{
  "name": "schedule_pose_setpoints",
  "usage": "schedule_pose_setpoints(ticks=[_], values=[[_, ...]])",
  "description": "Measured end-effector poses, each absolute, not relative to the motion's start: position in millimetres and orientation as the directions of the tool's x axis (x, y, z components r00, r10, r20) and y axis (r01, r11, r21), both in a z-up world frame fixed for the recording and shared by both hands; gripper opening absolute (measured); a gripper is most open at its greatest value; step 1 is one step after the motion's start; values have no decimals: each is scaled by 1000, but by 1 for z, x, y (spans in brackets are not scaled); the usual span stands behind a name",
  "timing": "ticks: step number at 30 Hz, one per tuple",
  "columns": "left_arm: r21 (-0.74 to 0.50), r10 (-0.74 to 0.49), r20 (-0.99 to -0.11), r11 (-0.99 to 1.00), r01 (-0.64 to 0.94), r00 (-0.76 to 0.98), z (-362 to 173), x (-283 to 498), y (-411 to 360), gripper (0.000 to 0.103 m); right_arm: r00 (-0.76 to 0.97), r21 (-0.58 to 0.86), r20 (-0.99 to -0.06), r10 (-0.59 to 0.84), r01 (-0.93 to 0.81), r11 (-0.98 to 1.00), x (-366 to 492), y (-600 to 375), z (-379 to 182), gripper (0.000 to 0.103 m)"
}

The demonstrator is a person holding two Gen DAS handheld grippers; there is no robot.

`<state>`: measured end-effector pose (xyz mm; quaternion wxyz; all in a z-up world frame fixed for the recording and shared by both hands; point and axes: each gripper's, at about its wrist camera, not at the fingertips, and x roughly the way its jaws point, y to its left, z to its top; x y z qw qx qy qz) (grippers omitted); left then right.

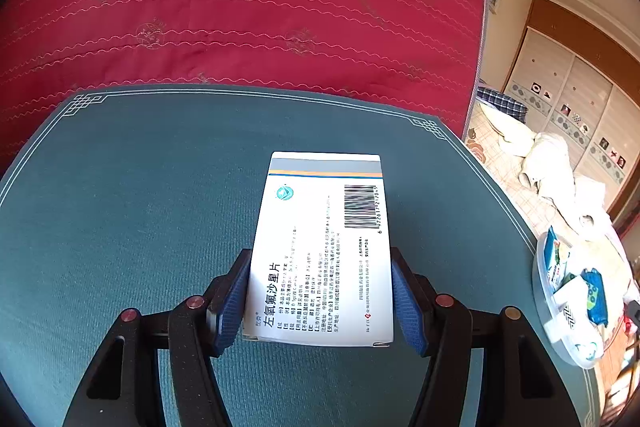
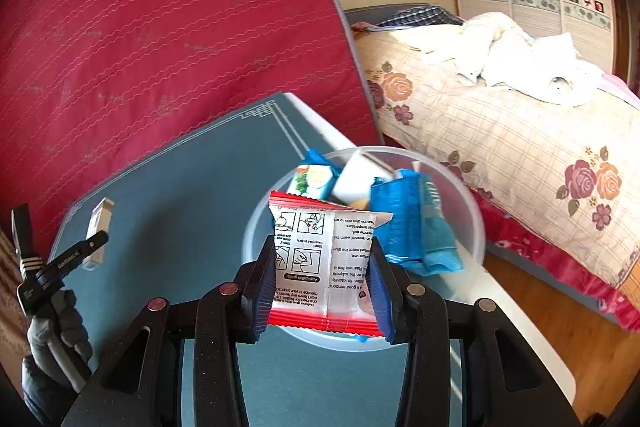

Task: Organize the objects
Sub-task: 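Carry the snack bag over the bowl with the right gripper while the left gripper holds the box, then lower the snack bag into the bowl and open the right gripper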

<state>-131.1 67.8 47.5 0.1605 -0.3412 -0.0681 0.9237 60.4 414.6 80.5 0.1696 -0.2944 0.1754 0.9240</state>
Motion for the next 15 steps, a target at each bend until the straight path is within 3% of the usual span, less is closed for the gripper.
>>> schedule_pose_setpoints(ticks=[15], values=[[-206, 344, -615, -939, -277, -710, 46, -123, 84, 67, -740, 198, -624, 249, -459, -866, 43, 430, 62, 43]])
